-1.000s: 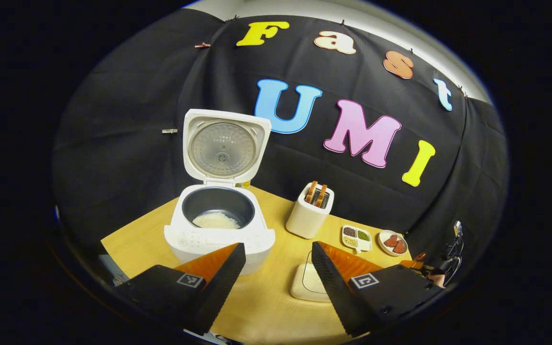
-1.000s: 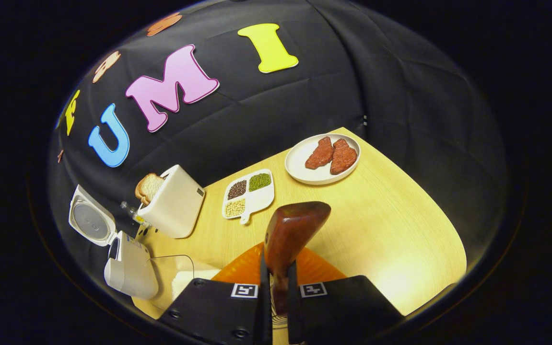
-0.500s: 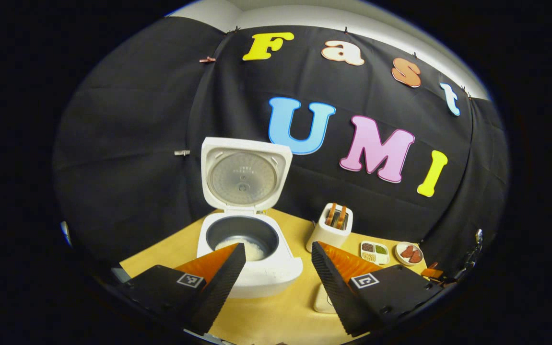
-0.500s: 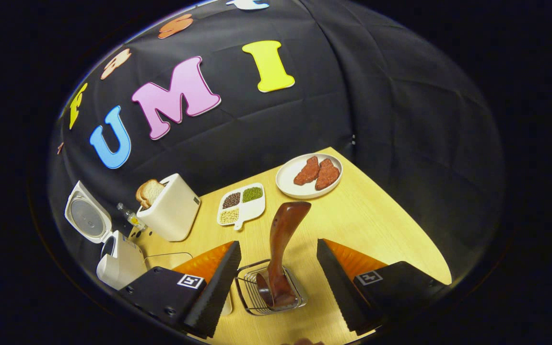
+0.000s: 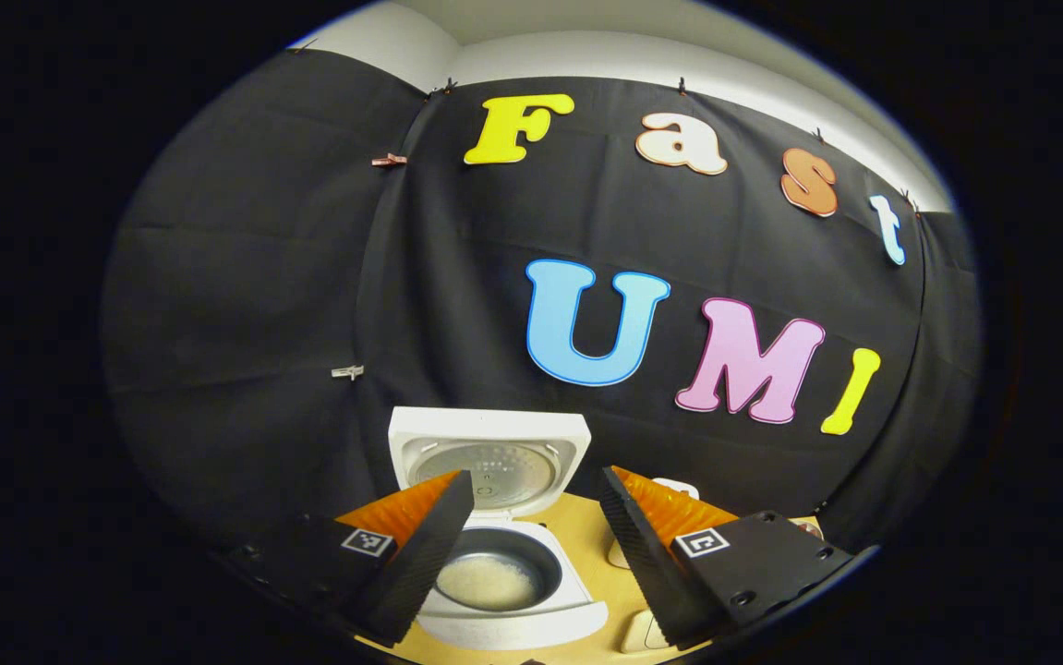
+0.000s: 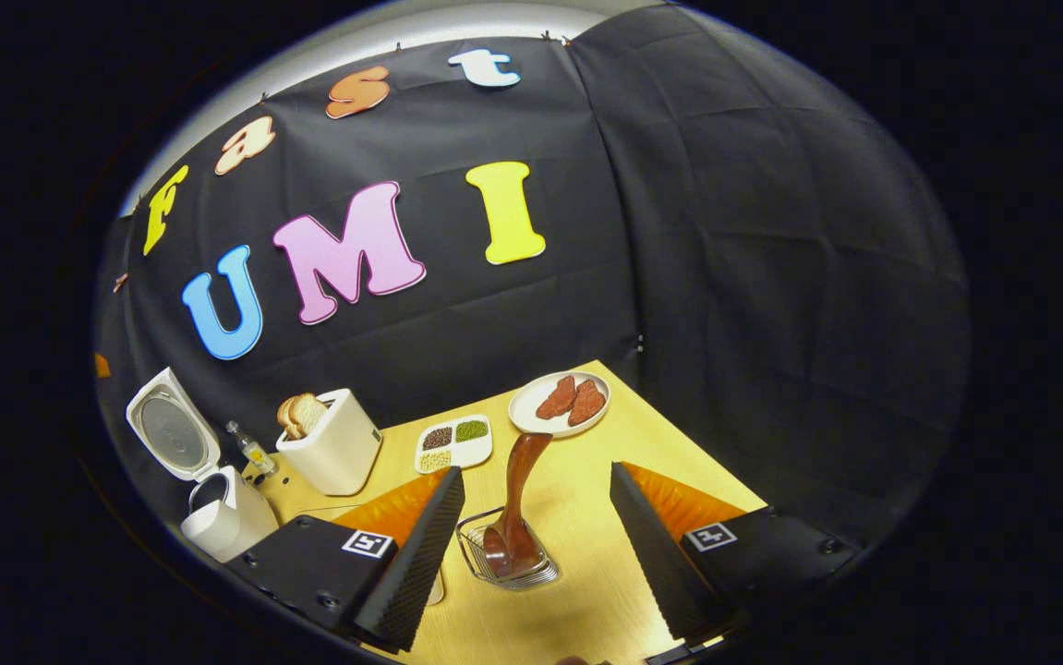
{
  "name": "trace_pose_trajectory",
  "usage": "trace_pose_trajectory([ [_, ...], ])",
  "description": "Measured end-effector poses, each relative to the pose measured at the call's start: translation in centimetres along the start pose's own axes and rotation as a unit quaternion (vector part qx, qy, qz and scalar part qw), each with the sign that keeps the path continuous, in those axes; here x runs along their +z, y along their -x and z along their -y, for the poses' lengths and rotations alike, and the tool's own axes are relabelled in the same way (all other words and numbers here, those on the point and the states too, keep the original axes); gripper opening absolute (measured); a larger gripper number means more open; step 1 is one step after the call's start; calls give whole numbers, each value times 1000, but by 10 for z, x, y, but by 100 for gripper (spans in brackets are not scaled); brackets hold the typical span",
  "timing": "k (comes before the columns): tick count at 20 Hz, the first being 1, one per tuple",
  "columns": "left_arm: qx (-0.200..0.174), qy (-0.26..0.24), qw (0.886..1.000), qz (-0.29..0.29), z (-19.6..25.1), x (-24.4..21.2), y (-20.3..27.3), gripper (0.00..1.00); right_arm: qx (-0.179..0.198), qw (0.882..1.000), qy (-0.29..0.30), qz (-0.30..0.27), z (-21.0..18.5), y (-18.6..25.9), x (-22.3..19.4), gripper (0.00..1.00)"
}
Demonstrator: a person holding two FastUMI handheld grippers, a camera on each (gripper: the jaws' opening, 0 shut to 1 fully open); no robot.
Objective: Close the left gripper, press the button to open the rice cooker; take a wooden spoon from the chopstick holder with the right hand, scoop a spoonful of rice and pour it into the rice cooker, then put the wooden spoon back into the chopstick holder.
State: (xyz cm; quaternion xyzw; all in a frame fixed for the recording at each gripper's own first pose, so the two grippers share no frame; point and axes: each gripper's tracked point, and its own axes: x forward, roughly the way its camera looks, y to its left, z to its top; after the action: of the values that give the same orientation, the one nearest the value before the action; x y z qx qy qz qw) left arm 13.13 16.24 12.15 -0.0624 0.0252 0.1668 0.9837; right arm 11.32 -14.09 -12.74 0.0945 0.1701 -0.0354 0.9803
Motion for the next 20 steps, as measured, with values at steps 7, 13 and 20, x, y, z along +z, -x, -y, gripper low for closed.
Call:
trace_pose_trajectory([
  [7,0,12,999,-30,-32,35,-70,95,-5,999,46,14,-3,64,-6,98],
  [13,21,39,996,-84,-56,34,-154,95,-28,997,55,50,2,108,11,99],
  [20,31,47,984,-172,-45,-9,-219,95,-82,994,9,70,30,139,9,98],
])
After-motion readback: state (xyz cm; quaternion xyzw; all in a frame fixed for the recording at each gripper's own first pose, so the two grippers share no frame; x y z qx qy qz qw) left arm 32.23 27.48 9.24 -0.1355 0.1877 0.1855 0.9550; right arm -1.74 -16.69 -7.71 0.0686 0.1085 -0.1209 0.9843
